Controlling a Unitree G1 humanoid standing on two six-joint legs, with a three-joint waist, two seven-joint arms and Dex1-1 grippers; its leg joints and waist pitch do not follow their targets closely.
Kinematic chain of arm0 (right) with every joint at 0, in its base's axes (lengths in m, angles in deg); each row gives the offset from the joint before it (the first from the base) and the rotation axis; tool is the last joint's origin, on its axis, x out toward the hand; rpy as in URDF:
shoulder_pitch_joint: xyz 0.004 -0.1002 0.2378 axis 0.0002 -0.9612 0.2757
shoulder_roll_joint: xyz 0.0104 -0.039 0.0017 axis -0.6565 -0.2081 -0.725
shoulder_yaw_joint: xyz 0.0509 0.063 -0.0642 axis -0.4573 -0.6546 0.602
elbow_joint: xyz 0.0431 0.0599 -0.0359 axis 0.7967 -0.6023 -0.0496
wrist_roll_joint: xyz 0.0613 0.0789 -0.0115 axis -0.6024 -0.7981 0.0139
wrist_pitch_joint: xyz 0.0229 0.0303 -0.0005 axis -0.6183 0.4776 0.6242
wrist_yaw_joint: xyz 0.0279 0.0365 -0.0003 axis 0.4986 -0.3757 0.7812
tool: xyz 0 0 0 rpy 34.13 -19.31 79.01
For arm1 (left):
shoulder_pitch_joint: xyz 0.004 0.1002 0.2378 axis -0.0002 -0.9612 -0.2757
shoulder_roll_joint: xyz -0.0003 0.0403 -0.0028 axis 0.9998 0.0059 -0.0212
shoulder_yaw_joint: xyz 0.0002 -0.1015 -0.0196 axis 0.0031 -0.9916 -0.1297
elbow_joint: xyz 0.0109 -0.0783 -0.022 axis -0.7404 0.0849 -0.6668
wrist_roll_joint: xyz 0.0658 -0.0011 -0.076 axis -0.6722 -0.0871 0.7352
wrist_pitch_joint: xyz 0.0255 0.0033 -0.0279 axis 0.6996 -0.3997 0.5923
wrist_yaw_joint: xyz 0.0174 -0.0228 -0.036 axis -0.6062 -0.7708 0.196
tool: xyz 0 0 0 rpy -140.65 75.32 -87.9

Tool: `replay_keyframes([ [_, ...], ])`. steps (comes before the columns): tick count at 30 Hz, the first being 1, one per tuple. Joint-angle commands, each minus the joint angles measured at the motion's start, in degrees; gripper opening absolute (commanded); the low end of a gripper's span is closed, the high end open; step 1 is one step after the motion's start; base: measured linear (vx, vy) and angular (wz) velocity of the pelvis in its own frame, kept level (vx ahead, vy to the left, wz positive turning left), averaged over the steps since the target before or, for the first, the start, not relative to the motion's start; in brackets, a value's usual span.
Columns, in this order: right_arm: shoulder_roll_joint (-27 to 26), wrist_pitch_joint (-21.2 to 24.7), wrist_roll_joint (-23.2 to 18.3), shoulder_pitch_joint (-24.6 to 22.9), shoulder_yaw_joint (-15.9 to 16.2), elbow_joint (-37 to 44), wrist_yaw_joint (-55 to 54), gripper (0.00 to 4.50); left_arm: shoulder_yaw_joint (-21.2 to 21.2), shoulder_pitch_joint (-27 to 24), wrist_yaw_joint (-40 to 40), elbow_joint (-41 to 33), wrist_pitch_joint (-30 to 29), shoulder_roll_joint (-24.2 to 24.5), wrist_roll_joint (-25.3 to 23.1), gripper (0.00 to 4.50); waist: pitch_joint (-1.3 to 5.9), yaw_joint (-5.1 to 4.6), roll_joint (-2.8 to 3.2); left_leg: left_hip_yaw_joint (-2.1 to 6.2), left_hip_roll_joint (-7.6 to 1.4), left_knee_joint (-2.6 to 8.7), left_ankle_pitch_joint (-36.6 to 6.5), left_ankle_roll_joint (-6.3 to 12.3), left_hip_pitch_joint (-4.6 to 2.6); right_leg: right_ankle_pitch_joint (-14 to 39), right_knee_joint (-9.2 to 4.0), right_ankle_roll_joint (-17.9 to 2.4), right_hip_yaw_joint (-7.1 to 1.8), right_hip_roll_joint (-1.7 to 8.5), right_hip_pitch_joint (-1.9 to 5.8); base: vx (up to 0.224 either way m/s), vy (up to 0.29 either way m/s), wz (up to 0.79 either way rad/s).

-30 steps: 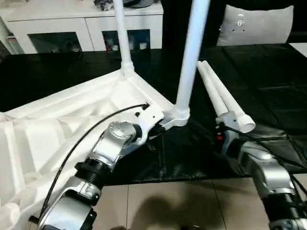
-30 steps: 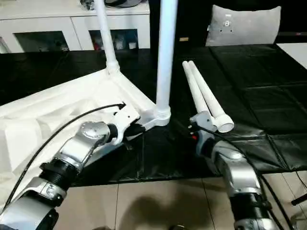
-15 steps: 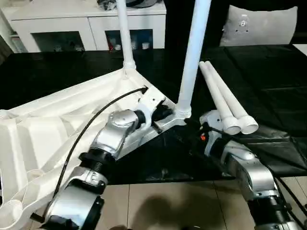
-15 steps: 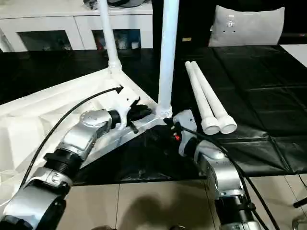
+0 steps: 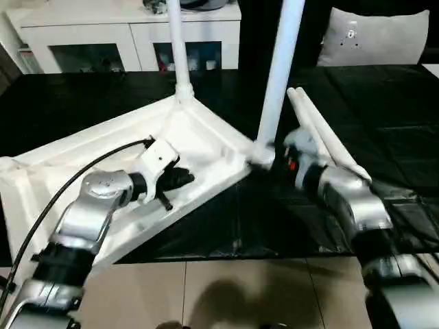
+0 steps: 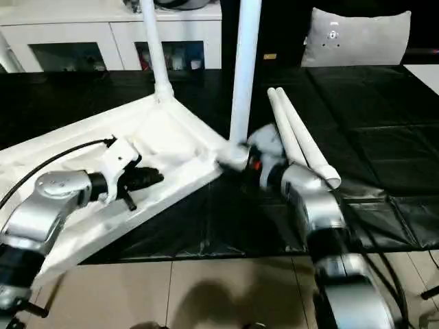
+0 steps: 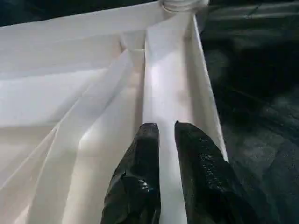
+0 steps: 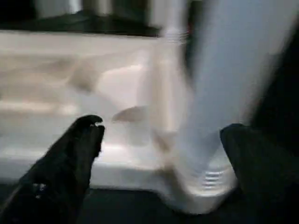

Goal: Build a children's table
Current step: Rotate table base

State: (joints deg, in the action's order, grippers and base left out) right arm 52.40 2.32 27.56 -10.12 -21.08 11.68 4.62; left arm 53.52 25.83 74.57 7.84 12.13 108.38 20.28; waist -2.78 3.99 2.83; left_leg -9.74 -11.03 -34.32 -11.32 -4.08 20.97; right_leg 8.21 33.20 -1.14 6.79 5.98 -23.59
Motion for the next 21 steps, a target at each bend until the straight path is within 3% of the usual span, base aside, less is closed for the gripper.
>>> replay_keyframes([
  [1,-0.9,-2.5,0.6,1.3,-1.3,-2.8,-3.2,4.5,-1.2,-0.3,-2.4,-2.6,-2.1,0.4,-0.3,0.78,4.13,-0.13,-0.2,0.26,-1.88,4.14,-9.8,2.25,-0.39,11.5,-2.35,-13.6,-2.98,2.79,3.5,0.0,0.0,0.0],
  [4,-2.7,-2.7,-0.2,0.3,0.5,-1.5,1.1,4.5,-3.1,-0.9,-5.0,-4.9,-5.4,1.8,-1.5,0.78,4.19,-0.36,-0.39,0.23,-1.71,3.94,-8.6,3.61,-0.08,10.4,-2.23,-13.7,-2.91,2.69,3.79,0.0,0.0,0.0],
  [5,-3.4,-2.2,0.0,-1.2,2.0,0.2,3.6,4.5,-2.9,-1.3,-4.7,-5.9,-7.2,3.3,-2.2,0.78,4.17,-0.57,-0.4,0.35,-1.69,3.89,-7.8,4.84,0.26,9.9,-2.11,-13.6,-2.78,2.64,3.96,0.0,0.0,0.0],
  [8,-3.8,-2.0,1.0,-2.8,3.9,1.0,5.6,4.5,-1.3,-2.0,-5.1,-5.9,-7.0,5.4,-5.3,0.61,4.1,-0.77,-0.11,0.37,-1.83,3.88,-7.9,5.14,0.05,11.4,-2.46,-13.2,-2.76,2.51,3.67,0.0,0.0,0.0],
  [14,-3.7,1.9,2.5,-7.1,7.9,4.9,6.7,4.5,-0.1,-1.9,-7.6,-5.3,-9.6,7.1,-7.2,0.16,3.9,-0.37,0.25,0.35,-1.96,4.16,-11.1,3.28,-0.38,13.7,-2.73,-12.6,-2.85,2.29,3.37,0.0,0.0,0.0],
  [15,-4.0,2.3,3.1,-7.9,8.2,5.5,6.2,4.5,0.7,-2.1,-7.8,-4.8,-9.9,8.2,-8.1,0.09,3.88,-0.31,0.74,0.48,-1.96,4.22,-12.0,2.75,-0.41,14.3,-2.78,-12.4,-2.89,2.4,3.36,0.0,0.0,0.0],
  [17,-4.3,3.1,3.7,-8.7,8.5,6.2,5.5,4.5,2.0,-2.3,-7.3,-4.3,-10.0,9.8,-9.4,0.04,3.93,-0.48,0.51,0.55,-1.85,4.3,-12.6,2.05,-0.36,14.4,-2.84,-11.9,-2.91,2.3,3.41,0.0,0.0,0.0],
  [18,-4.4,3.3,4.0,-8.8,8.7,6.1,5.1,4.5,2.3,-2.5,-6.9,-4.1,-9.8,10.3,-9.8,0.04,3.93,-0.46,0.93,0.59,-1.83,4.3,-12.6,1.85,-0.39,14.3,-2.8,-12.0,-2.93,2.34,3.38,0.0,0.0,0.0],
  [21,-5.3,4.4,5.6,-8.3,9.3,4.5,2.3,4.5,3.3,-3.1,-4.2,-4.3,-10.9,12.0,-10.1,0.04,3.95,-0.51,0.65,0.53,-1.84,4.29,-12.6,1.28,-0.42,14.3,-2.83,-12.3,-2.98,2.44,3.36,0.0,0.0,0.0],
])
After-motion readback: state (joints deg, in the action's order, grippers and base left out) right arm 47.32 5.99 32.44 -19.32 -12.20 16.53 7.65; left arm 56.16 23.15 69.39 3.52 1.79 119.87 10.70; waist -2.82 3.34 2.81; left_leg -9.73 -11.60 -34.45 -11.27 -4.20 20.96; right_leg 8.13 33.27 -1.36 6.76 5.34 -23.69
